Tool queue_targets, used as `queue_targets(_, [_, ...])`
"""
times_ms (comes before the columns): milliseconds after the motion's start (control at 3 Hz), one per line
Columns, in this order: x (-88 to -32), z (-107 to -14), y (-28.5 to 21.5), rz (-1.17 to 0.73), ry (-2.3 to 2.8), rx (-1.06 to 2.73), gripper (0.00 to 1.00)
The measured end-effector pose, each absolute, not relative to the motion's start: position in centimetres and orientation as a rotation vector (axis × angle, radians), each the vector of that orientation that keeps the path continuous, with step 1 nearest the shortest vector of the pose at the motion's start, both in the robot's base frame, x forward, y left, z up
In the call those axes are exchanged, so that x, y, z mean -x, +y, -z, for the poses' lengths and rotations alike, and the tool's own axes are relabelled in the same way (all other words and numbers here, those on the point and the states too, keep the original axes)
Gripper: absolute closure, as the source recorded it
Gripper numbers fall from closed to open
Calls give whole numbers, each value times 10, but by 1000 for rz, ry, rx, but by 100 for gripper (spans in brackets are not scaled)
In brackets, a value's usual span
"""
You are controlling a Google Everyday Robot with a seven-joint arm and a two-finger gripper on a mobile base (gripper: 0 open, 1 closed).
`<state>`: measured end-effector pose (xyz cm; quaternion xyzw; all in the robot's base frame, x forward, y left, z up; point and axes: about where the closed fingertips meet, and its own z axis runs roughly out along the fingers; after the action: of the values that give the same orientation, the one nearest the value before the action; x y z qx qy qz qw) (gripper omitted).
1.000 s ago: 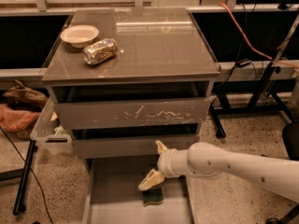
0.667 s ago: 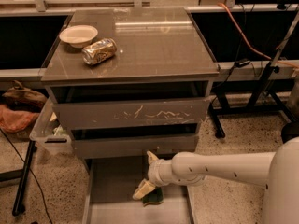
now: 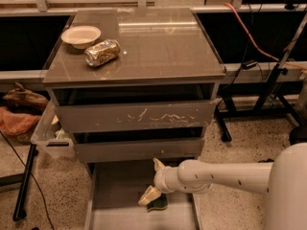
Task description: Pick sponge from bottom drawer and place on counter
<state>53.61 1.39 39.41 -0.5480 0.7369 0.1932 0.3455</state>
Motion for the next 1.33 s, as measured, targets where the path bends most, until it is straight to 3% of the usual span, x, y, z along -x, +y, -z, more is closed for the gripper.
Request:
queue_targets(667, [-544,-323,-27,-415,2067,1378,0])
queue_targets(1333, [-546,-305,-28,-443,2071,1364,0])
